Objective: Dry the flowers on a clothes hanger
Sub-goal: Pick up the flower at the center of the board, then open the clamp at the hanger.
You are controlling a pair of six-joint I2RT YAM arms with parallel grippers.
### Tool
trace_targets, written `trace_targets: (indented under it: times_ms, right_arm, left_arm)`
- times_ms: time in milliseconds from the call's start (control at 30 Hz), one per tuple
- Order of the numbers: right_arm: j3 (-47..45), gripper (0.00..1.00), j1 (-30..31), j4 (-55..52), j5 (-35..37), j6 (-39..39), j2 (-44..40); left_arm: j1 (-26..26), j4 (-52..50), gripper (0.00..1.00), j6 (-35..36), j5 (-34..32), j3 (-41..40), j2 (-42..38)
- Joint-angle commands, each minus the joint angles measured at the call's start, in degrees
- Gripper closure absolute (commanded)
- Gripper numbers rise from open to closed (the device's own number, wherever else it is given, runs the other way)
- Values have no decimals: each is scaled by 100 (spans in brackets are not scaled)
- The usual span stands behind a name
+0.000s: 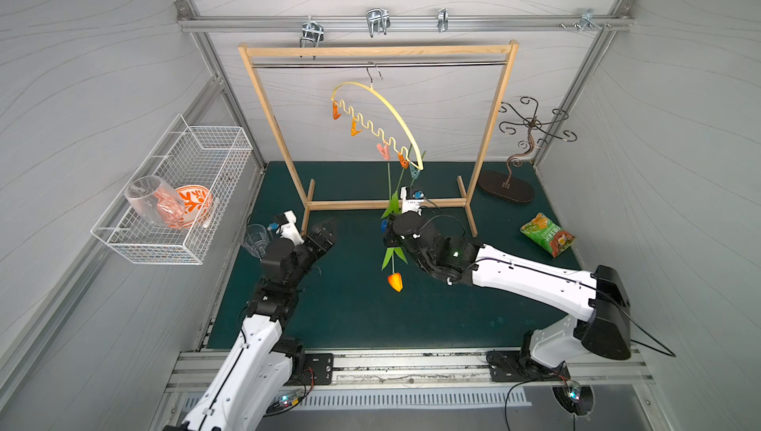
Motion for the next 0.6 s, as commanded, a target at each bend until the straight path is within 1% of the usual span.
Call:
trace_targets:
  times_ms: [0, 67, 167, 267, 333, 567]
  right_arm:
    - [-71, 100, -225, 313, -45, -418, -255]
    - [-99, 100, -403, 433, -292, -539, -302]
    - [-58, 100, -718, 447, -684, -599, -269]
    - [80, 100, -944, 333, -869, -650, -185]
    - [136, 100, -1045, 316, -956, -706, -143]
    - [304, 100, -1440, 381, -1527, -865, 71]
  left_arm:
    - [-286, 748, 21, 478, 517, 1009, 842]
    - [-296, 1065, 23, 323, 720, 1326, 1375]
    - [-361, 1459, 22, 211, 881, 1834, 1983]
    - [-596, 1228, 20, 623, 846, 2478, 2436]
    - [-720, 1244, 20, 793, 818, 2779, 2704]
    - [-806, 1385, 19, 951, 735, 3518, 3627]
